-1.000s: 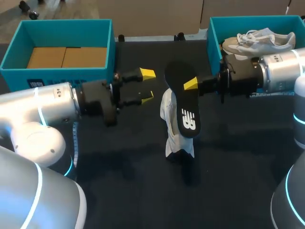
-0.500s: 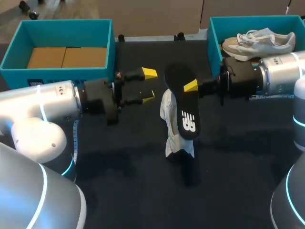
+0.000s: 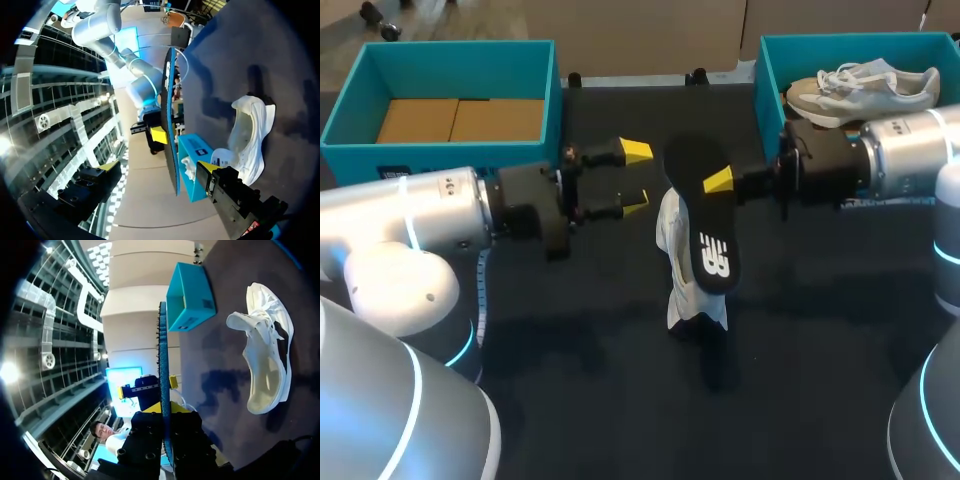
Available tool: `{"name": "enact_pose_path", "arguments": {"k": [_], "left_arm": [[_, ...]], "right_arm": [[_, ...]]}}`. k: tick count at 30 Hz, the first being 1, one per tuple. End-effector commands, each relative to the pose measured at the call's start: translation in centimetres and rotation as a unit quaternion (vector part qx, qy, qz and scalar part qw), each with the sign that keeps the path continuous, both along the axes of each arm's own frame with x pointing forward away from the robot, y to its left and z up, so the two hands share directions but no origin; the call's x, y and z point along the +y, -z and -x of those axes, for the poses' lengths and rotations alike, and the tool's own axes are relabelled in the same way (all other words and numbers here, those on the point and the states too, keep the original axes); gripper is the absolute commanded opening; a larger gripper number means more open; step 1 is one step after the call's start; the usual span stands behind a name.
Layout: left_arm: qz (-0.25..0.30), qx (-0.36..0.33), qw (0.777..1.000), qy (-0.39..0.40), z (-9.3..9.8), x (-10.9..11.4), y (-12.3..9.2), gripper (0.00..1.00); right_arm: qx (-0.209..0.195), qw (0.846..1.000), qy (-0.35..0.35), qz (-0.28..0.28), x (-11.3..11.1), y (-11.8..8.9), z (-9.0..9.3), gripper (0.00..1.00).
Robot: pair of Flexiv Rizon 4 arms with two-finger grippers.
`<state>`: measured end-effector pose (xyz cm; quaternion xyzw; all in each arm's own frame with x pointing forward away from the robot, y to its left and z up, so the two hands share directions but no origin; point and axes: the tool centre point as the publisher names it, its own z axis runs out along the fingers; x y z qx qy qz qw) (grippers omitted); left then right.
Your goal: Take the shoe out of the shoebox, open the shoe tongue, remove and reinsert the insole, then place the shoe into the shoebox
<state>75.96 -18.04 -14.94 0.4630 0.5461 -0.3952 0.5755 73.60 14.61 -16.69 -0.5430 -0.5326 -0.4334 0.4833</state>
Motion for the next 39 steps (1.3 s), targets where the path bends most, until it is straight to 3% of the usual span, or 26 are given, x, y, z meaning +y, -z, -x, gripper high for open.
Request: {"name": "enact_pose_path", "arguments": {"k": [1,16,17,19,22,23,31,39], "left_arm": [[0.009,0.004,1.0,-0.002,-0.2,-0.8,0.0,1.0],[0.018,0.01,1.0,0.021,-1.1,-3.0,0.5,1.0],[0.021,0.012,0.999,0.021,-1.2,-3.1,0.5,0.85],[0.023,0.013,0.999,0.02,-1.4,-3.4,0.5,0.78],[0.025,0.014,0.999,0.019,-1.7,-3.7,0.7,0.5],[0.025,0.015,0.999,0.019,-1.8,-3.7,0.7,0.45],[0.022,0.024,0.999,0.023,-2.0,-4.2,1.3,0.39],[0.022,0.029,0.999,0.025,-1.9,-4.6,1.7,0.22]], "right_arm": [[-0.001,1.0,-0.001,0.003,0.6,0.0,-0.3,0.0],[-0.001,1.0,-0.018,-0.005,2.6,-0.1,0.1,0.0],[0.0,1.0,-0.018,-0.006,2.7,-0.1,0.2,0.0],[0.0,1.0,-0.019,-0.008,2.8,-0.1,0.3,0.0],[0.001,1.0,-0.02,-0.009,3.0,-0.1,0.3,0.0],[0.0,1.0,-0.021,-0.01,3.0,-0.1,0.4,0.0],[-0.001,1.0,-0.014,-0.012,2.8,0.0,0.4,0.0],[-0.002,1.0,-0.012,-0.012,2.8,0.1,0.3,0.0]]}}
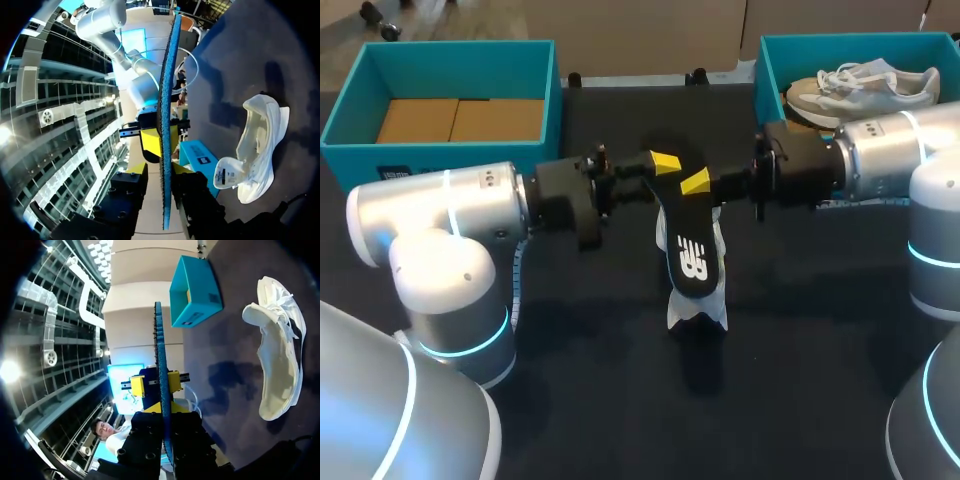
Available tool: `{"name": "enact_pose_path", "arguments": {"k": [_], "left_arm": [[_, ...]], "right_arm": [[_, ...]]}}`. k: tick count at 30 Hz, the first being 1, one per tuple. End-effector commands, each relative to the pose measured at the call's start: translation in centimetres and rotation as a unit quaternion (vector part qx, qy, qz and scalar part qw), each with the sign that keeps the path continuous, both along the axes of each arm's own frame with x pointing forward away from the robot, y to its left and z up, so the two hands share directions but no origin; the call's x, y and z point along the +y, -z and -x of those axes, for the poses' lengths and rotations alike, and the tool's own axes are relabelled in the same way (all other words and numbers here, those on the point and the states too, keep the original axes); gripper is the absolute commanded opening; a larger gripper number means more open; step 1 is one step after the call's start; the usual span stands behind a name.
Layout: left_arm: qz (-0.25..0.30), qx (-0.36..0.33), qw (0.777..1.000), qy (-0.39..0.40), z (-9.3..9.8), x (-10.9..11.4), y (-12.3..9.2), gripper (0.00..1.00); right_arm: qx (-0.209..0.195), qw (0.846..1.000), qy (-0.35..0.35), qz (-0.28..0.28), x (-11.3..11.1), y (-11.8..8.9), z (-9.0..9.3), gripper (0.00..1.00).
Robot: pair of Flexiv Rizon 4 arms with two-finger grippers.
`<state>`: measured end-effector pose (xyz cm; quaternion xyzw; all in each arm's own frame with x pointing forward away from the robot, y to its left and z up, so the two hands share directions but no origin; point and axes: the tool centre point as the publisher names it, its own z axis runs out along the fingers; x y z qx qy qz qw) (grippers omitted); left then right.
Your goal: Take the shoe out of the shoebox, open the shoe tongue, remove and reinsert the insole, then place the shoe into the shoebox
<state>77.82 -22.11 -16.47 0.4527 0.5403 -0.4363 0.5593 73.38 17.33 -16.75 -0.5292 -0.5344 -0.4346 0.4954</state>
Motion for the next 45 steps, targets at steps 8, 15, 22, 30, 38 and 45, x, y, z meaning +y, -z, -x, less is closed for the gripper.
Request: {"name": "enact_pose_path", "arguments": {"k": [8,15,22,30,38,45], "left_arm": [[-0.002,0.006,1.0,0.0,0.0,-0.9,0.7,0.03],[0.005,0.019,1.0,0.004,0.1,-0.9,1.0,0.0],[0.003,0.032,0.999,0.009,0.3,-0.6,1.2,0.0],[-0.005,0.066,0.998,0.025,0.5,-0.2,1.6,0.0],[-0.009,0.097,0.995,0.037,1.0,-0.2,2.0,0.0],[0.01,0.14,0.989,0.038,1.3,0.0,2.6,0.0]], "right_arm": [[-0.002,1.0,-0.001,0.0,0.1,0.0,0.0,0.0],[-0.001,1.0,0.004,0.001,-0.3,0.1,0.2,0.22],[0.003,0.999,0.029,0.017,-2.0,1.0,0.5,1.0],[-0.038,0.997,0.053,0.043,-5.0,1.4,0.4,1.0],[-0.132,0.987,0.049,0.076,-6.7,1.5,-0.2,1.0],[-0.234,0.965,0.064,0.103,-8.2,2.0,-0.1,1.0]]}}
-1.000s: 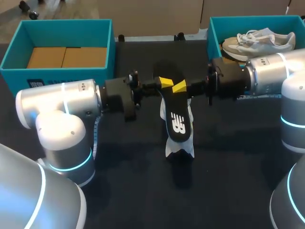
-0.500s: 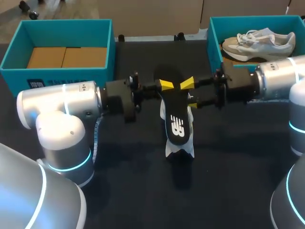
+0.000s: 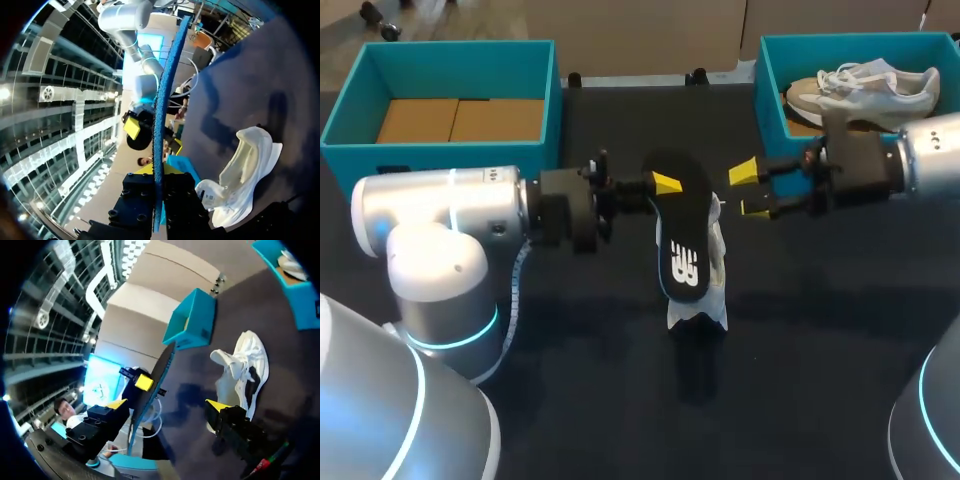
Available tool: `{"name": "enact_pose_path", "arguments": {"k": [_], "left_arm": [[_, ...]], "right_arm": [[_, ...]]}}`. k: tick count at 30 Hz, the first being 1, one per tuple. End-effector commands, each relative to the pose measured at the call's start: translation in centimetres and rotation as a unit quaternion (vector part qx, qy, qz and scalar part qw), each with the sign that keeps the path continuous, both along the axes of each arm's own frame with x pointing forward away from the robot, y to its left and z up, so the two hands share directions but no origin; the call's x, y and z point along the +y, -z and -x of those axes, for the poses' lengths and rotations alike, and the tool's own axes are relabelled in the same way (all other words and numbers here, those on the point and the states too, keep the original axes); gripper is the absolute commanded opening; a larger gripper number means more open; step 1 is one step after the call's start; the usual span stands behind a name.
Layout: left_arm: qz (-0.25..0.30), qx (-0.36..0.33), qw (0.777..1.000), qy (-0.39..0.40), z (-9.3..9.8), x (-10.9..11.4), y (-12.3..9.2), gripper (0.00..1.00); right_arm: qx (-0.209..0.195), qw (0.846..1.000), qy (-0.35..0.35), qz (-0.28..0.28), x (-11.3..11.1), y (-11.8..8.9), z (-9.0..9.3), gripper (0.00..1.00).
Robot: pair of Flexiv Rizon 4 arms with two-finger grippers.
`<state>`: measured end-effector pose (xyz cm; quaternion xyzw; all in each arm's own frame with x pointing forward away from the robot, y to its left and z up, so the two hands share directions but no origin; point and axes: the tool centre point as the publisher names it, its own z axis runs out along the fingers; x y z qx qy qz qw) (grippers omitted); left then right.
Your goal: Take the shoe out of the shoebox, open the shoe tongue, remove and reinsert the insole, then place the shoe into the shoebox
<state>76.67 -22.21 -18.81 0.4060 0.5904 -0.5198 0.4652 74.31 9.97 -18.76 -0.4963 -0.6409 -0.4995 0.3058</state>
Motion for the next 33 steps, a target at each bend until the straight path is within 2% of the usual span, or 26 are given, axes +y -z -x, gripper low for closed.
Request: {"name": "enact_pose_path", "arguments": {"k": [1,17,19,22,24,28,29,33], "left_arm": [[0.002,0.003,1.0,-0.002,0.2,0.1,0.3,0.0],[0.002,0.003,1.0,-0.002,0.2,0.1,0.3,0.0],[0.002,0.003,1.0,-0.002,0.2,0.1,0.3,0.0],[0.012,0.03,0.999,0.008,0.4,0.0,-0.2,0.0],[0.011,0.068,0.997,0.019,0.8,-0.2,-0.4,0.0],[0.015,0.107,0.994,0.018,1.8,-0.1,-0.9,0.0],[0.008,0.111,0.994,0.015,1.9,-0.1,-1.0,0.0],[0.015,0.162,0.987,0.013,2.4,-0.1,-1.2,0.0]], "right_arm": [[-0.034,0.999,0.021,0.005,-0.8,0.0,0.9,1.0],[-0.034,0.999,0.021,0.005,-0.8,0.0,0.9,1.0],[-0.067,0.995,0.001,0.077,-0.9,0.5,0.2,1.0],[-0.142,0.982,-0.023,0.121,-1.4,0.5,-0.2,1.0],[-0.188,0.968,-0.047,0.162,-1.7,0.6,-0.4,1.0],[-0.283,0.939,-0.078,0.178,-2.0,0.3,-0.2,1.0],[-0.289,0.934,-0.079,0.193,-2.2,0.4,-0.2,1.0],[-0.289,0.934,-0.079,0.193,-2.2,0.4,-0.2,1.0]]}}
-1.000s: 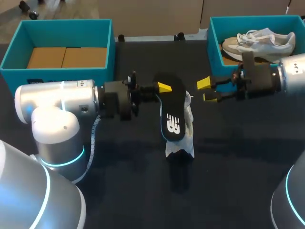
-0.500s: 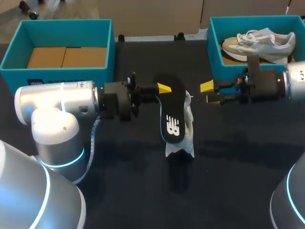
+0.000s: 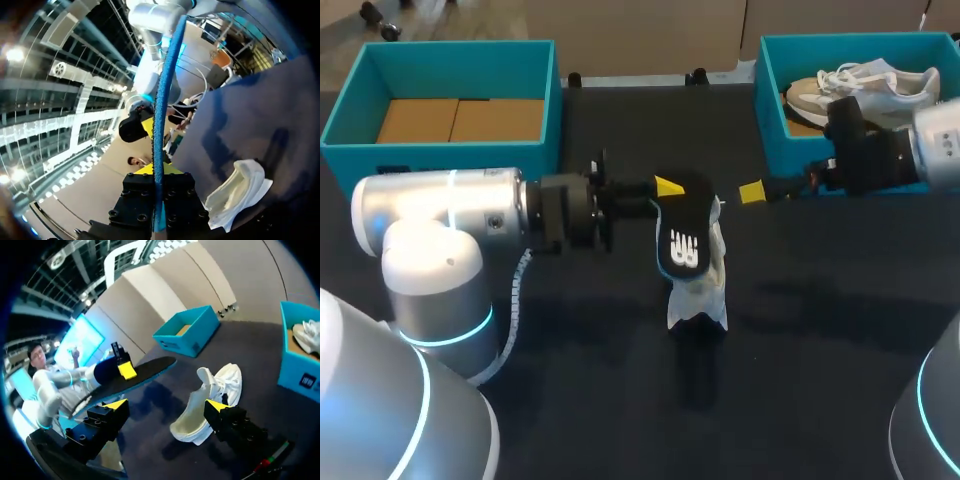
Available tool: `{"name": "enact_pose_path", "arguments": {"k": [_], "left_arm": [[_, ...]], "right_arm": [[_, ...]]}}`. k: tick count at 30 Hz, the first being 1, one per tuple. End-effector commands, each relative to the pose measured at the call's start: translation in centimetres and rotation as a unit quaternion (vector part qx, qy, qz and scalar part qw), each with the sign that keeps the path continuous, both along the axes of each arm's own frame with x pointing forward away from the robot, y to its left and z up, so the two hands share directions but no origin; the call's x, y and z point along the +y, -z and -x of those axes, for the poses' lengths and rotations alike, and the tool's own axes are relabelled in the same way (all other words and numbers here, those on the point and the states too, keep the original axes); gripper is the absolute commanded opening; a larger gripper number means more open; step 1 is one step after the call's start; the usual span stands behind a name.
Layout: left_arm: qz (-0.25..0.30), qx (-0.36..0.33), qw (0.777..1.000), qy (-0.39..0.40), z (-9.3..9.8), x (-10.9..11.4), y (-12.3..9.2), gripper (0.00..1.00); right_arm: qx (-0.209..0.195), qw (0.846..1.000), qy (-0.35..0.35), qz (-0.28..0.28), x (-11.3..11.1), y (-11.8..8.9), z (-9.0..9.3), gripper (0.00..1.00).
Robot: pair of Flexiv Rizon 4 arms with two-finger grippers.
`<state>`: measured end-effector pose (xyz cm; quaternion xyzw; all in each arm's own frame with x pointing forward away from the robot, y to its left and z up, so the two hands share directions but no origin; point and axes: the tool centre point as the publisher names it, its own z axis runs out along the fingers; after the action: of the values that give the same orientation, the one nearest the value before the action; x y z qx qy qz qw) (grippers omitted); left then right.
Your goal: Take the shoe out of the shoebox, open the shoe tongue, remove and reinsert the insole, then place the shoe into the shoebox
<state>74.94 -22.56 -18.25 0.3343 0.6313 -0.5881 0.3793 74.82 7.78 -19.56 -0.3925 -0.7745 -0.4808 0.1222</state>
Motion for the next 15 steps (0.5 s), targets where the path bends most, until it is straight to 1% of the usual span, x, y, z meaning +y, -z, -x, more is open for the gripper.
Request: {"name": "enact_pose_path", "arguments": {"k": [1,3,7,11,12,14,15], "left_arm": [[-0.002,0.043,0.999,-0.006,0.9,0.3,-0.7,0.0],[-0.003,0.055,0.998,-0.005,1.2,0.3,-0.8,0.0],[0.008,0.117,0.993,0.0,2.0,0.6,-0.8,0.0],[0.02,0.163,0.986,0.011,2.5,1.1,-0.5,0.0],[0.025,0.176,0.984,0.013,2.5,1.3,-0.4,0.0],[0.025,0.193,0.981,0.017,2.5,1.4,-0.4,0.0],[0.024,0.198,0.98,0.021,2.5,1.5,-0.4,0.0]], "right_arm": [[-0.09,0.994,-0.034,0.06,0.0,-0.4,0.3,1.0],[-0.09,0.994,-0.034,0.06,0.0,-0.4,0.3,1.0],[-0.09,0.994,-0.034,0.06,0.0,-0.4,0.3,1.0],[-0.09,0.994,-0.034,0.06,0.0,-0.4,0.3,1.0],[-0.113,0.989,-0.039,0.085,0.2,0.1,0.3,1.0],[-0.14,0.981,-0.057,0.119,0.4,0.9,0.6,1.0],[-0.158,0.978,-0.062,0.122,0.4,1.2,0.7,1.0]]}}
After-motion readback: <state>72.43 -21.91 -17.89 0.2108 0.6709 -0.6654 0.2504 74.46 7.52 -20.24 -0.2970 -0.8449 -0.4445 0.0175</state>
